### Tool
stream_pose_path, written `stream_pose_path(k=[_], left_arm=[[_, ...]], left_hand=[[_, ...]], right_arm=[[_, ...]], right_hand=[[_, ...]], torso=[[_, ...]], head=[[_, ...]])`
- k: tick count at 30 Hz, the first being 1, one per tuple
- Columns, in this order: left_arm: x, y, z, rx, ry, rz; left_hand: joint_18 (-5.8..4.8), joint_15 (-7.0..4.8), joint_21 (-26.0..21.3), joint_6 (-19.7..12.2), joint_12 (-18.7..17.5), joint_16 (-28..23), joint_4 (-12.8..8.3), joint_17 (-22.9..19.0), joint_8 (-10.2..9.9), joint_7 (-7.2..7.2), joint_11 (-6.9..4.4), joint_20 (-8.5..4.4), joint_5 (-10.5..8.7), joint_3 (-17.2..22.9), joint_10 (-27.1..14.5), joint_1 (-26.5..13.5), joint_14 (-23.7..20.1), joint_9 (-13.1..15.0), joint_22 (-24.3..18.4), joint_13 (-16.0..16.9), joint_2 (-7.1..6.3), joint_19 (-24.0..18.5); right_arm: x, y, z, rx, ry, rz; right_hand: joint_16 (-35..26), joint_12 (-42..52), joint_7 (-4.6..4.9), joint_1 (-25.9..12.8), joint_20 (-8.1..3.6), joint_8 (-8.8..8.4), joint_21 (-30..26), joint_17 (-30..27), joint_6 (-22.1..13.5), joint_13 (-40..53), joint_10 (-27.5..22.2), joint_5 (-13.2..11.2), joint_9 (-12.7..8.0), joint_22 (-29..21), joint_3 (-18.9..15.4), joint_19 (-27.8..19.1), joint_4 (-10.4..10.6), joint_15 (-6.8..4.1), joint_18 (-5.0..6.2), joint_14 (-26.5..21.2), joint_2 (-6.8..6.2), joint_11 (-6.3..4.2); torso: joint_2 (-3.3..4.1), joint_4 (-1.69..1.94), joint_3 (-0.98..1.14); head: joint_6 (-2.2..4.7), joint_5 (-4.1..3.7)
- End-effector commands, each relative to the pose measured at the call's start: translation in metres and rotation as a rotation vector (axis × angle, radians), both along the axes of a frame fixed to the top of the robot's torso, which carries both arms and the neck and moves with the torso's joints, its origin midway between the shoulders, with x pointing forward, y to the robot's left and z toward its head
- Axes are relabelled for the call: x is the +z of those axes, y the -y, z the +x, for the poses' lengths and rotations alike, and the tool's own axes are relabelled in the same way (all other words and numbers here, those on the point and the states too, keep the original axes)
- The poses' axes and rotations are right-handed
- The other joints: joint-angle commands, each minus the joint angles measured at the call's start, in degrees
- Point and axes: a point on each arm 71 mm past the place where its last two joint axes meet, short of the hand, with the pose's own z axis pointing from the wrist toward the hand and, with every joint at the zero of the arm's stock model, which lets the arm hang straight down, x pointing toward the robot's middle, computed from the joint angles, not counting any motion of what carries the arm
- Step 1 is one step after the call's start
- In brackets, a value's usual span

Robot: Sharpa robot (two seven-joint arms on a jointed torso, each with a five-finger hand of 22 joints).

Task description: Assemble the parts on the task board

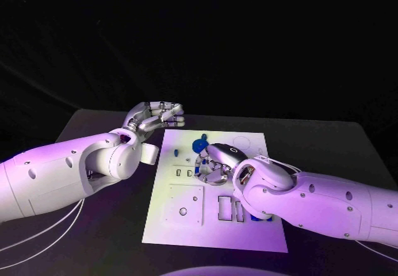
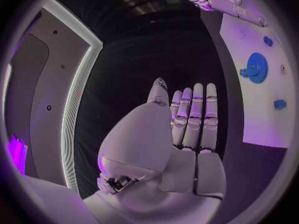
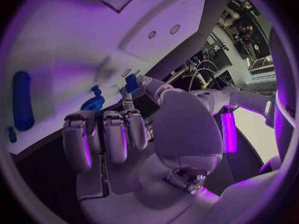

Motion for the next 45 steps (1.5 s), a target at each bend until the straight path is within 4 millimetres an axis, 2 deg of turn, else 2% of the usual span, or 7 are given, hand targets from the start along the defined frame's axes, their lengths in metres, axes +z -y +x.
stream_pose_path(k=[1, 12, 17, 30, 39, 41, 45], left_arm=[[0.001, 0.003, 0.000, -0.021, 0.003, -0.011], [0.001, 0.003, 0.001, -0.023, 0.001, -0.011], [0.001, 0.003, 0.000, -0.024, 0.000, -0.011], [0.000, 0.003, 0.001, -0.025, -0.004, -0.010], [0.000, 0.002, 0.001, -0.025, -0.005, -0.010], [0.000, 0.002, 0.001, -0.025, -0.006, -0.010], [0.000, 0.002, 0.001, -0.026, -0.006, -0.010]], left_hand=[[1.04, 0.07, -0.32, -0.26, -0.19, -0.20, 0.05, 0.05, -0.36, 0.02, -0.06, 0.45, -0.27, -0.40, -0.32, 0.41, -0.33, 0.05, -0.05, 0.08, 0.05, 0.00], [1.04, 0.07, -0.32, -0.26, -0.19, -0.20, 0.05, 0.05, -0.36, 0.02, -0.06, 0.45, -0.27, -0.40, -0.32, 0.41, -0.33, 0.05, -0.05, 0.08, 0.05, 0.00], [1.04, 0.07, -0.34, -0.26, -0.20, -0.23, 0.06, 0.08, -0.37, 0.02, -0.07, 0.45, -0.28, -0.44, -0.32, 0.41, -0.34, 0.07, -0.06, 0.09, 0.07, 0.00], [1.04, 0.07, -0.35, -0.26, -0.20, -0.26, 0.08, 0.12, -0.37, 0.02, -0.07, 0.45, -0.28, -0.49, -0.33, 0.41, -0.35, 0.10, -0.08, 0.09, 0.08, 0.00], [1.04, 0.07, -0.35, -0.26, -0.20, -0.26, 0.08, 0.12, -0.37, 0.02, -0.07, 0.45, -0.28, -0.49, -0.33, 0.41, -0.35, 0.10, -0.08, 0.09, 0.08, 0.00], [1.03, 0.08, -0.40, -0.30, -0.21, -0.35, 0.11, 0.20, -0.42, 0.03, -0.05, 0.46, -0.31, -0.61, -0.36, 0.39, -0.40, 0.15, -0.12, 0.08, 0.11, 0.00], [1.03, 0.08, -0.40, -0.30, -0.21, -0.35, 0.11, 0.20, -0.42, 0.03, -0.05, 0.46, -0.31, -0.61, -0.36, 0.39, -0.40, 0.15, -0.12, 0.08, 0.11, 0.00]], right_arm=[[-0.005, -0.005, -0.002, 0.009, 0.037, -0.052], [-0.015, -0.012, 0.001, 0.004, 0.050, -0.075], [-0.017, -0.013, 0.001, 0.006, 0.069, -0.079], [-0.019, -0.013, 0.003, 0.001, 0.086, -0.086], [-0.020, -0.012, 0.005, -0.006, 0.087, -0.092], [-0.020, -0.012, 0.005, -0.008, 0.089, -0.090], [-0.019, -0.012, 0.005, -0.010, 0.092, -0.088]], right_hand=[[0.23, -0.03, -1.28, -0.42, -0.45, 0.14, 0.25, 15.05, 1.37, 7.35, 0.32, 0.24, 1.71, 15.05, 0.06, 5.99, 0.36, -0.46, -0.37, 6.07, 0.05, -0.43], [0.23, 0.00, -1.30, -0.57, -0.47, 0.15, 0.25, 15.05, 1.37, 7.39, 0.35, 0.25, 1.73, 15.05, 0.03, 5.99, 0.40, -0.47, -0.37, 6.07, -0.04, -0.44], [0.23, -0.03, -1.30, -0.67, -0.48, 0.13, 0.25, 15.05, 1.31, 7.37, 0.33, 0.24, 1.74, 15.05, 0.00, 5.99, 0.38, -0.48, -0.37, 6.07, -0.19, -0.45], [0.23, -0.25, -1.20, -0.75, -0.51, -0.10, 0.25, 15.05, 0.86, 7.14, 0.15, 0.17, 1.70, 15.05, 0.02, 5.99, 0.16, -0.48, -0.37, 6.07, -0.68, -0.41], [0.23, -0.93, -0.74, -0.86, -0.37, -0.73, 0.10, 15.05, -0.22, 6.47, -0.45, -0.84, 1.50, 14.93, -0.01, 5.86, -0.33, -0.22, -0.31, 6.07, -1.85, -0.04], [0.23, -1.33, -0.30, -0.59, -0.17, -1.35, 0.05, 15.05, -1.26, 6.07, -0.82, -1.06, 1.25, 14.89, 0.18, 5.82, -0.73, 0.05, -0.30, 6.07, -2.28, 0.31], [0.23, -1.45, -0.07, -0.55, -0.04, -1.65, -0.01, 15.05, -1.72, 5.95, -0.93, -1.15, 1.12, 14.84, 0.24, 5.77, -0.84, 0.22, -0.28, 6.07, -2.45, 0.51]], torso=[[0.09, 0.04, 0.05], [0.10, -0.01, 0.08], [0.07, 0.09, 0.11], [0.03, 0.00, 0.07], [0.03, 0.06, 0.06], [0.00, 0.02, 0.07], [0.05, 0.01, 0.07]], head=[[-0.03, 0.15], [-0.49, 0.53], [-0.76, 0.62], [-0.98, 0.74], [-1.11, 0.72], [-1.10, 0.75], [-1.10, 0.75]])
